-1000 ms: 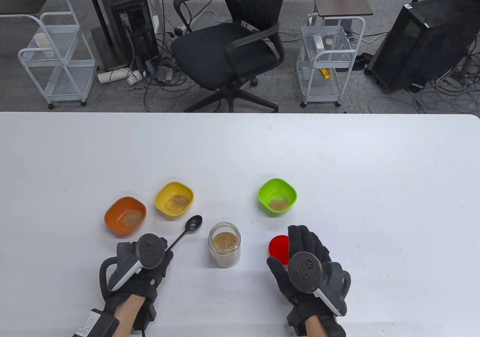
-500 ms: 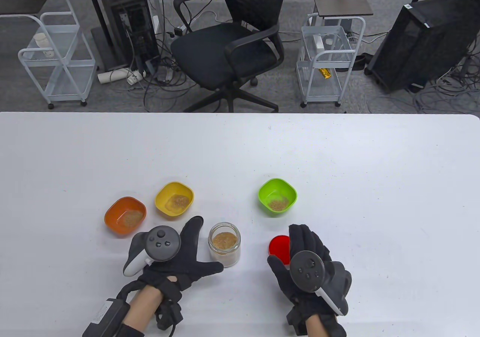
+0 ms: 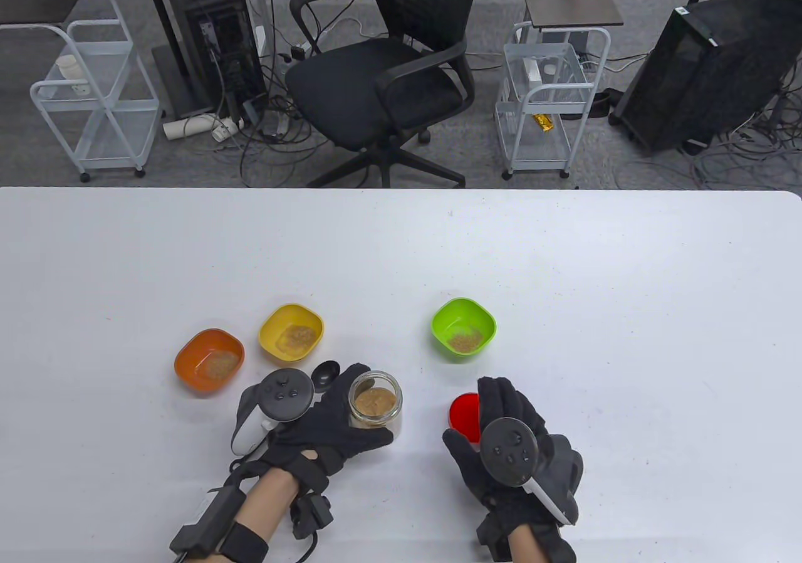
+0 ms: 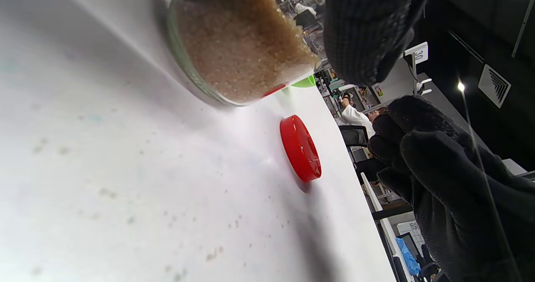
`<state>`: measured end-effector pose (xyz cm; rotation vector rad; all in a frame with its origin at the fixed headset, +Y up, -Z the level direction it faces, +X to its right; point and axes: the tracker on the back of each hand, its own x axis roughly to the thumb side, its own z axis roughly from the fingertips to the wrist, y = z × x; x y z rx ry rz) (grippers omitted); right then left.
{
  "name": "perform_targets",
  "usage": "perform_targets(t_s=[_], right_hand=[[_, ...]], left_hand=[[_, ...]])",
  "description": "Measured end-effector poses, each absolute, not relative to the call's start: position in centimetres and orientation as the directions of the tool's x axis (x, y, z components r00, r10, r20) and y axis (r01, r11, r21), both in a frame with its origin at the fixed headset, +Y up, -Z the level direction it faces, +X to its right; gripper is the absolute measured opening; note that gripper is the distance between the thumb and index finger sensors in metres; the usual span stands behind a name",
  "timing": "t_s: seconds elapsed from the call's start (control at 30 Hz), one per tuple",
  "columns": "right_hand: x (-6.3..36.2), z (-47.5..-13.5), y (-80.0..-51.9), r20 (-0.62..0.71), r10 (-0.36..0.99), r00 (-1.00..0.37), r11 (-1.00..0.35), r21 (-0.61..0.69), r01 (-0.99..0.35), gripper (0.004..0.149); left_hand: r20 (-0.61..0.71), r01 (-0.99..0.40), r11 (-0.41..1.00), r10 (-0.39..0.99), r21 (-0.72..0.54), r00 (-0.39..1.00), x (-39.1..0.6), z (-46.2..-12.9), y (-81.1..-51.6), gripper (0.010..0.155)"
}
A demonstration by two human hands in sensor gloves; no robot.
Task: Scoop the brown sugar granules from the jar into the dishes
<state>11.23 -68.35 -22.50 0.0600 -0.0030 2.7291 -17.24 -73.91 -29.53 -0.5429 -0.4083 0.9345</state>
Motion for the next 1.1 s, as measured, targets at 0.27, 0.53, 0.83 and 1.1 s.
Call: perform_targets(t_s=[0.27, 0.53, 0.83, 1.1], right_hand=[[10.1, -26.4, -69.8, -0.026, 0.183, -0.983, -0.956, 0.227, -0.184, 0.094], [9.0, -29.2, -71.9, -0.02, 0.017, -1.0, -0.936, 0.352, -0.023, 0.092], [7.8, -29.8, -69.7, 0.075, 0.019, -0.997, -0.959, 0.284, 0.003, 0.082], [4.5, -29.0, -61.3, 0.255, 0.133, -0.958, -0.98, 0.18, -0.088, 0.082]], left_hand=[[0.08, -0.628, 0.468, 0.835, -0.622, 0.544, -17.2, -29.5, -74.3, 0.112], [0.074, -0.624, 0.465, 0.834, -0.628, 0.547, -17.1, -29.5, -74.2, 0.112], [0.08, -0.623, 0.471, 0.832, -0.625, 0.549, -17.1, -29.6, -74.2, 0.112], [0.087, -0.622, 0.482, 0.827, -0.617, 0.555, -17.2, -29.6, -74.2, 0.112]])
